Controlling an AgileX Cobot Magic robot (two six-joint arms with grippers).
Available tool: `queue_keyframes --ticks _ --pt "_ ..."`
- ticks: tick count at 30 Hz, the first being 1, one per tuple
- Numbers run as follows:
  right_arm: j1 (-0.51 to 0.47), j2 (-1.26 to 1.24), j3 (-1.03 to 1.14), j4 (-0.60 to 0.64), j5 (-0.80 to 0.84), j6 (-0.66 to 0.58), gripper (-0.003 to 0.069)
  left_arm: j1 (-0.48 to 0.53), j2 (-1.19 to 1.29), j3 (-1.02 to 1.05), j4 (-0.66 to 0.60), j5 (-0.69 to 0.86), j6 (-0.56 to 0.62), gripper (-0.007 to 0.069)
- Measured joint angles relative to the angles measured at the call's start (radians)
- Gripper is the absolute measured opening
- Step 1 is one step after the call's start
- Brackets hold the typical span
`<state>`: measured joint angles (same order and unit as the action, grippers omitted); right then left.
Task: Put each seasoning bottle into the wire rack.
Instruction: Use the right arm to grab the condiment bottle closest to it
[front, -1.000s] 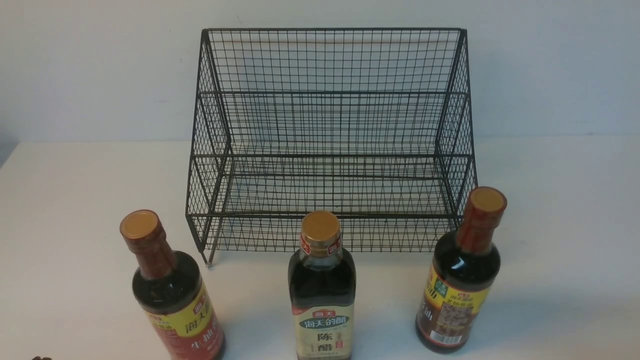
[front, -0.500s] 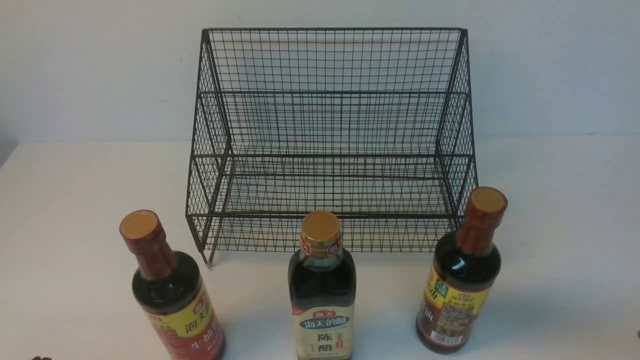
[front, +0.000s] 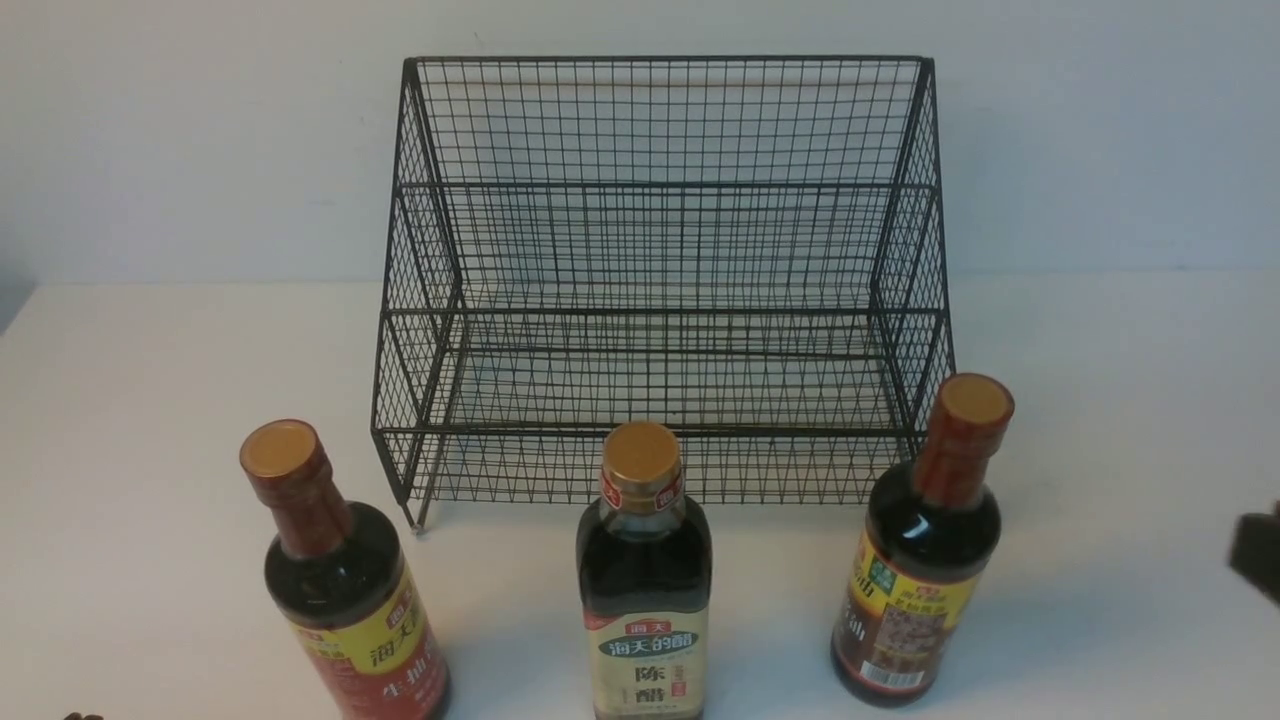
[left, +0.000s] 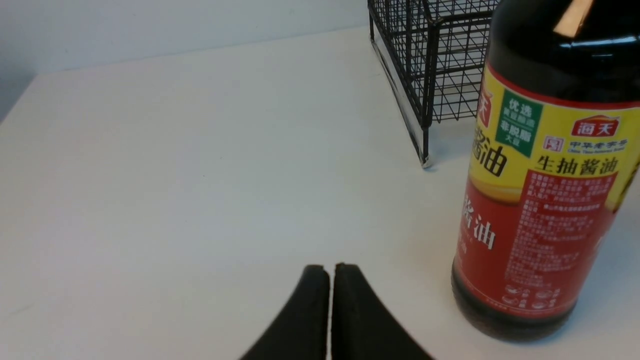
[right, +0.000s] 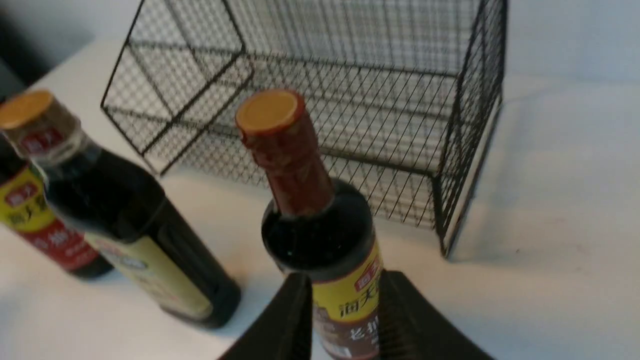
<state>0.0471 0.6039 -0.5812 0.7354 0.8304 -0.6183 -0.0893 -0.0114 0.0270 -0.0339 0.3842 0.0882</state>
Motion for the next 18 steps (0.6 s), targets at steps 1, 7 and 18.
queue_keyframes --ticks 1,7,18 --pt "0.000 0.068 -0.017 0.028 0.017 -0.066 0.0263 0.000 0.000 0.000 0.000 0.000 0.000 -0.0005" --pt "0.000 0.270 -0.113 0.176 0.080 -0.224 0.0484 0.000 0.000 0.000 0.000 0.000 0.000 -0.0005" --pt "0.014 0.497 -0.209 0.284 0.086 -0.370 0.0635 0.000 0.000 0.000 0.000 0.000 0.000 -0.0005"
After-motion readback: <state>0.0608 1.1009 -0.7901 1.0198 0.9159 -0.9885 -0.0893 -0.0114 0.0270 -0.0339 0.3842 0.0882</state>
